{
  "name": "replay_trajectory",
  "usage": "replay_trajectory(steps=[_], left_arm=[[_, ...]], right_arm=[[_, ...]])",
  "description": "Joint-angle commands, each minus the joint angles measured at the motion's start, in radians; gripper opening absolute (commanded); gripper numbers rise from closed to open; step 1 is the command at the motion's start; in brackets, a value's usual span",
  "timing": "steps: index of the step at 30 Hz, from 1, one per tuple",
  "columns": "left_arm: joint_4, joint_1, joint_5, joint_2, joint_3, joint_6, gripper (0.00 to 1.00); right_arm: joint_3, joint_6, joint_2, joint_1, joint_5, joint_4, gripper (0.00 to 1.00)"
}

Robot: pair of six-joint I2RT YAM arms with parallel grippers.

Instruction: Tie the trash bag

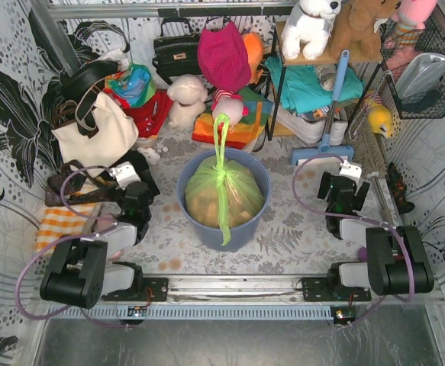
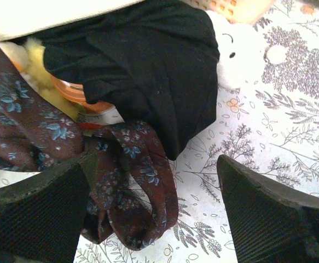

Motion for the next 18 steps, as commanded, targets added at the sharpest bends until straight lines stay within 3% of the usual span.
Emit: replay_trajectory(steps=[1,7,9,11,15,16,18], left_arm=[[0.331,0.005,0.043,0.074,-0.018,0.086,0.98],[0.325,0.005,0.178,0.166,0.057,0.160,0.99],[0.384,0.007,0.238,0.170,0.041,0.196,1.00],[0.569,0.007,0.282,0.204,-0.035,0.239,0.99],[0.731,0.058,0.334,0.265,-0.094,0.195,0.98],[0.739,0.064,0.349,0.278,-0.092,0.194,0.98],[0.700,0.068,0.356,0.265,-0.084,0.186,0.98]], right_arm=[[-0.038,-0.049,0.053,-0.006,-0.070,0.339,0.97],[-0.038,-0.109,0.198,-0.006,-0.196,0.575,0.97],[-0.031,-0.097,0.194,-0.006,-0.210,0.523,0.97],[-0.041,-0.096,0.189,-0.008,-0.235,0.544,0.97],[-0.099,-0.123,0.236,-0.026,-0.362,0.687,0.97],[-0.117,-0.141,0.263,-0.026,-0.362,0.766,0.97],[-0.102,-0.124,0.238,-0.026,-0.365,0.683,0.97]])
